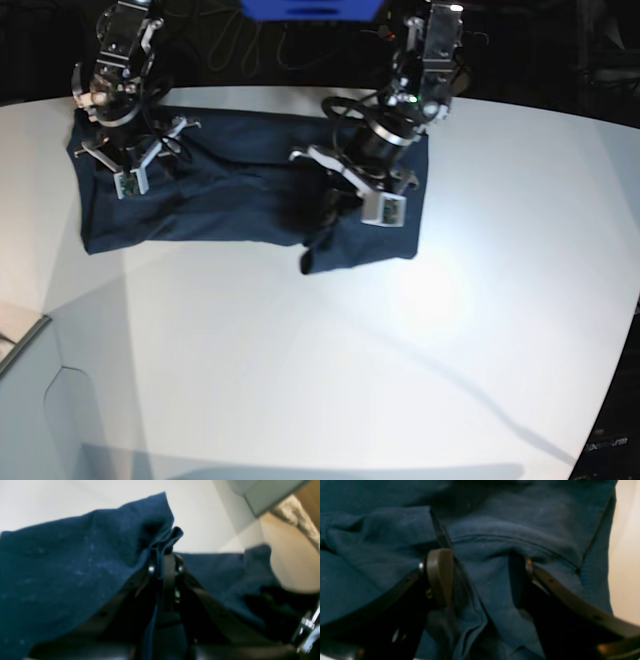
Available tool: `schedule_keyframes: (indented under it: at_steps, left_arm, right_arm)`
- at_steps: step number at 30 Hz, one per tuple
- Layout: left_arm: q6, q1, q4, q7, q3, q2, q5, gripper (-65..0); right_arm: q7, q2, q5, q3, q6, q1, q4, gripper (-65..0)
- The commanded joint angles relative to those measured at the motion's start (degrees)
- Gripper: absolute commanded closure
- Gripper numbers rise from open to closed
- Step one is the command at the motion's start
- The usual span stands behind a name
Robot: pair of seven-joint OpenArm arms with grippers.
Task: Layout the t-shirt on the table in an organized manner, then fold the t-shirt properly
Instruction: 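Fold the strip end with the left gripper toward the right gripper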
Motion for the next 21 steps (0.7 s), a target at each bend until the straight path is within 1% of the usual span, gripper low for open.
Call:
schedule_keyframes:
  at_steps: [1,8,12,17,21]
  left_arm:
    - [-0.9,-0.79,-0.12,-1.42,1.35,0.57,-0.8,-0.1]
    - [-0.9,-4.31,-7.15,-1.42,7.24,0.57,-0.89,-0.1]
    - [-0.9,-5.01,-7.77,-1.42,8.65,0.57,-0.89,-0.1]
    - [-0.9,-5.19,-7.77,-1.33,12.17,0.57,-0.63,-0.1]
    - [-0.9,-6.94,-8.82,-1.24,14.63,0.57,-0.54,-0.1]
  right_arm:
    - [1.1,0.32,0.4,0.0,-0.08,0.12,0.89,-35.3]
    - [1.1,0.32,0.4,0.0,-0.08,0.03,0.89,-35.3]
    - [1.1,0.41,0.4,0.0,-0.08,0.12,0.89,-35.3]
    - [1.1,0.41,0.4,0.0,-0.08,0.29,0.89,-35.3]
    - [1.1,0.41,0.4,0.0,-0.08,0.29,0.89,-35.3]
